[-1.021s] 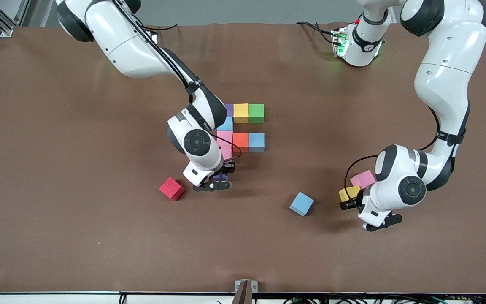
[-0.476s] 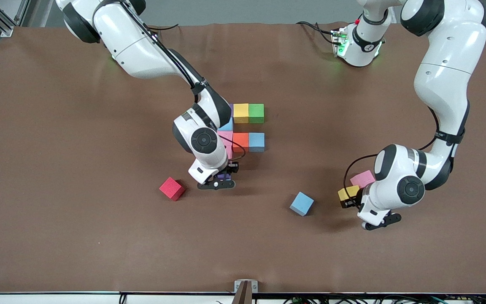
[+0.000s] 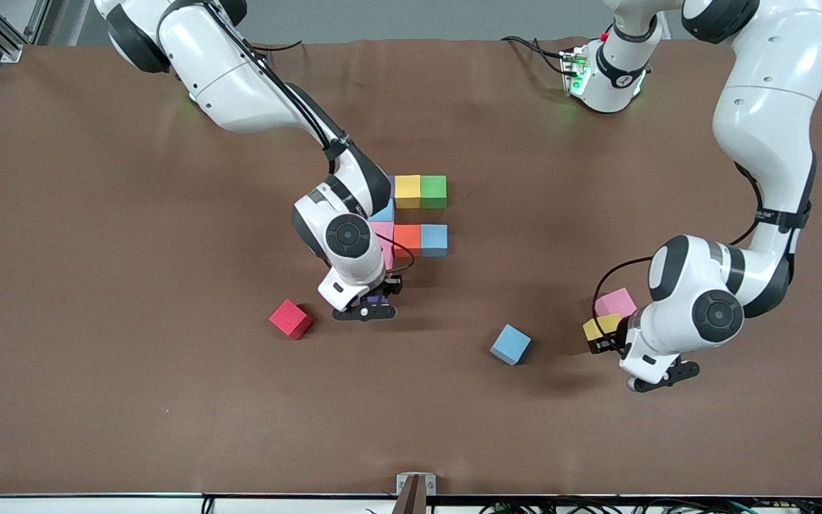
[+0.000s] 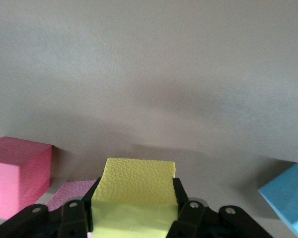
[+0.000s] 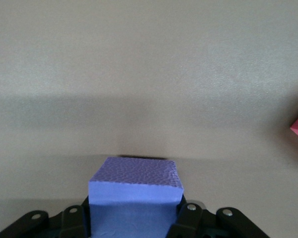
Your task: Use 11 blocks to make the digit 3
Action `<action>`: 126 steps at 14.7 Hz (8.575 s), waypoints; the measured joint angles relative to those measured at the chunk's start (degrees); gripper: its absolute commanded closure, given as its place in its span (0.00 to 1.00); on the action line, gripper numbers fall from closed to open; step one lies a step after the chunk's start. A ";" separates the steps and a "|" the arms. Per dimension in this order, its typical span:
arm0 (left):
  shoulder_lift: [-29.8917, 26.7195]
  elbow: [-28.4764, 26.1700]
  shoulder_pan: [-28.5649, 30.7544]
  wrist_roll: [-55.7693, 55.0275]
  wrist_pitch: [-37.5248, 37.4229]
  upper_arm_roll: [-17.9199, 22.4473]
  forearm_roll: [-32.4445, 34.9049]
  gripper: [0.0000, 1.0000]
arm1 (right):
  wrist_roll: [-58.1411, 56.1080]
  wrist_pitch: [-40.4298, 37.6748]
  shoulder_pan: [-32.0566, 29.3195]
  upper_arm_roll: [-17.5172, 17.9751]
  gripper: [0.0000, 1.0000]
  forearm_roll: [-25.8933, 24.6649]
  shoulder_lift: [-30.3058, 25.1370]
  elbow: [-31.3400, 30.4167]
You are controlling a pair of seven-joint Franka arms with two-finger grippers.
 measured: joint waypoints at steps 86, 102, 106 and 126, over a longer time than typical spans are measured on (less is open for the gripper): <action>11.83 10.12 -36.90 -107.07 11.34 5.39 -1.22 0.67 | -6.86 -14.11 -14.39 -0.72 0.00 2.35 -9.86 -0.17; 12.64 10.33 -37.87 -107.21 12.12 5.38 -1.37 0.68 | -6.86 -14.02 -14.22 -0.70 0.00 1.53 -9.86 -0.24; 12.64 10.33 -38.14 -107.24 12.10 5.39 -1.37 0.66 | -6.86 -14.02 -14.22 -0.70 0.00 0.99 -9.86 -0.24; 4.90 11.70 -34.37 -98.51 5.71 5.81 -1.13 0.00 | -7.12 -14.47 -14.69 -0.89 0.00 -0.11 -10.24 -0.25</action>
